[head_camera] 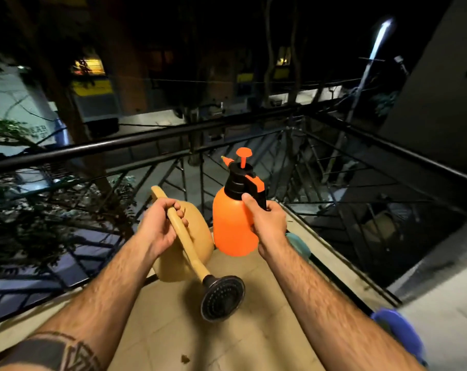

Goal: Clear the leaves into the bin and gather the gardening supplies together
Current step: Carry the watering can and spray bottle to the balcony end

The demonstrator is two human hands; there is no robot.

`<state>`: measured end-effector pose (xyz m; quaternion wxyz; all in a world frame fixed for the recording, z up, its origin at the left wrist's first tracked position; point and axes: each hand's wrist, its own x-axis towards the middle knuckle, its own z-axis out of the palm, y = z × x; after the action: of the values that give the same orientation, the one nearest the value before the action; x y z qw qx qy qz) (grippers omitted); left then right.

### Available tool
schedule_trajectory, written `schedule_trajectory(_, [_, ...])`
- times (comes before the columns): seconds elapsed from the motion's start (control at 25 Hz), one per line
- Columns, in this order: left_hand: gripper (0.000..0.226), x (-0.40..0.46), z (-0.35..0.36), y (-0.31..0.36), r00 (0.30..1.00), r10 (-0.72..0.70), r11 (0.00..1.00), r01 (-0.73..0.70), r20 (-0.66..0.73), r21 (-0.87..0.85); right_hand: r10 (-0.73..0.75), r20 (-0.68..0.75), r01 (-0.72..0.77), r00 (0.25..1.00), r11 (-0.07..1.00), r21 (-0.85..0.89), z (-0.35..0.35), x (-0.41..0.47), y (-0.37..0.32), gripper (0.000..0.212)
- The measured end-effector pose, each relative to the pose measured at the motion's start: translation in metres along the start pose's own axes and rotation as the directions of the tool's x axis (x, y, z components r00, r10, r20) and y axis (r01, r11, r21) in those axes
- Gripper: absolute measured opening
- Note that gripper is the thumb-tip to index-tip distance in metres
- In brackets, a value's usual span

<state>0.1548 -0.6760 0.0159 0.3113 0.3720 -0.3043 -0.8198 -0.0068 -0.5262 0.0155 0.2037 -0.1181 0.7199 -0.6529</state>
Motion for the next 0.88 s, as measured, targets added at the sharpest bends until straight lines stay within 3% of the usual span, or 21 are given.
schedule_trajectory(0.16, [0.024,0.010,0.063,-0.042,1.000,-0.011,1.000,0.011,0.001,0.002,-0.021,-0.012,0.021,1.000,1.000,0.001,-0.065,0.031,-0.009,0.053])
schedule_trajectory(0.4, [0.022,0.025,0.133,-0.087,0.998,-0.059,0.998,0.059,0.003,0.006,-0.007,-0.061,0.007,0.998,1.000,-0.001,-0.129,0.081,-0.003,0.039])
schedule_trajectory(0.88, [0.023,0.135,0.179,-0.106,0.986,-0.160,0.986,0.161,-0.038,0.037,0.044,-0.162,-0.040,0.986,0.999,0.029,-0.126,0.198,0.007,0.031])
